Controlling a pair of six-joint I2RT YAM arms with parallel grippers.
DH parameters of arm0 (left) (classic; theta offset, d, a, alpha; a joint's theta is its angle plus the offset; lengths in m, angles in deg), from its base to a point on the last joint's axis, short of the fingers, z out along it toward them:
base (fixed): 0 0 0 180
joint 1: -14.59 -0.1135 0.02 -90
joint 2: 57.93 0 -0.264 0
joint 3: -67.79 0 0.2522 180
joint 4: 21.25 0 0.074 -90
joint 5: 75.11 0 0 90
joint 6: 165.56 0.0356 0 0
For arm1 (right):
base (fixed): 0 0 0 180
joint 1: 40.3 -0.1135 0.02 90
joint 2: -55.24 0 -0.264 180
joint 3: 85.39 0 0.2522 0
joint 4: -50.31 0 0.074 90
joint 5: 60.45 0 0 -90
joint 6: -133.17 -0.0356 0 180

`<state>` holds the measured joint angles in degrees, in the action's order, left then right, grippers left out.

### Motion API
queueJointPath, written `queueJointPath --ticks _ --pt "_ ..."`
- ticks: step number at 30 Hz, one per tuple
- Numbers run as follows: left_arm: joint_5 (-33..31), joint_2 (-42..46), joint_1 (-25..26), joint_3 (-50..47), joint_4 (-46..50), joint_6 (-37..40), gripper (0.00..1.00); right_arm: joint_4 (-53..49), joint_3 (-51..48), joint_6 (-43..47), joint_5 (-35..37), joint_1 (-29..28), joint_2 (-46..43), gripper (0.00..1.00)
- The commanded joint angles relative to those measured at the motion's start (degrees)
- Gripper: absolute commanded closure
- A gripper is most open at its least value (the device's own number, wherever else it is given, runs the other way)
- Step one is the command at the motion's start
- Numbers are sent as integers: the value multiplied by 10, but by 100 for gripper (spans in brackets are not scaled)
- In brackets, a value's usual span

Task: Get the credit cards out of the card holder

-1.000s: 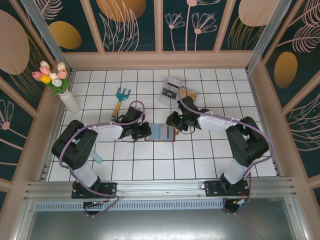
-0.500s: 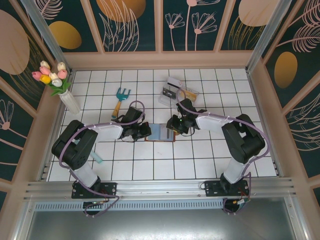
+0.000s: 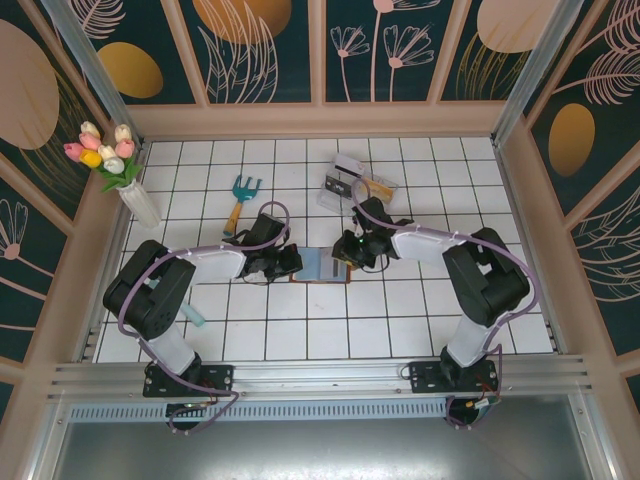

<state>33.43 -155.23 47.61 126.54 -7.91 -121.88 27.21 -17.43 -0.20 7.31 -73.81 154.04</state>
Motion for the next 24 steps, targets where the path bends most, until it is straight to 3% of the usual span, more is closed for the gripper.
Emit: queueJointPath --ticks 1,7,17,20,24 --pt "-22 1 3 -4 25 9 100 62 -7 4 -73 -4 -40 72" --pt "-24 1 2 -6 26 11 100 152 -19 -24 -153 -12 -26 71" --pt "-24 1 2 -6 27 11 100 168 8 -26 -156 -27 24 72" --pt "-25 1 3 -6 28 12 100 133 13 -19 -113 -27 15 72" --pt "-25 3 2 -9 26 12 100 28 15 -5 32 -22 -17 67"
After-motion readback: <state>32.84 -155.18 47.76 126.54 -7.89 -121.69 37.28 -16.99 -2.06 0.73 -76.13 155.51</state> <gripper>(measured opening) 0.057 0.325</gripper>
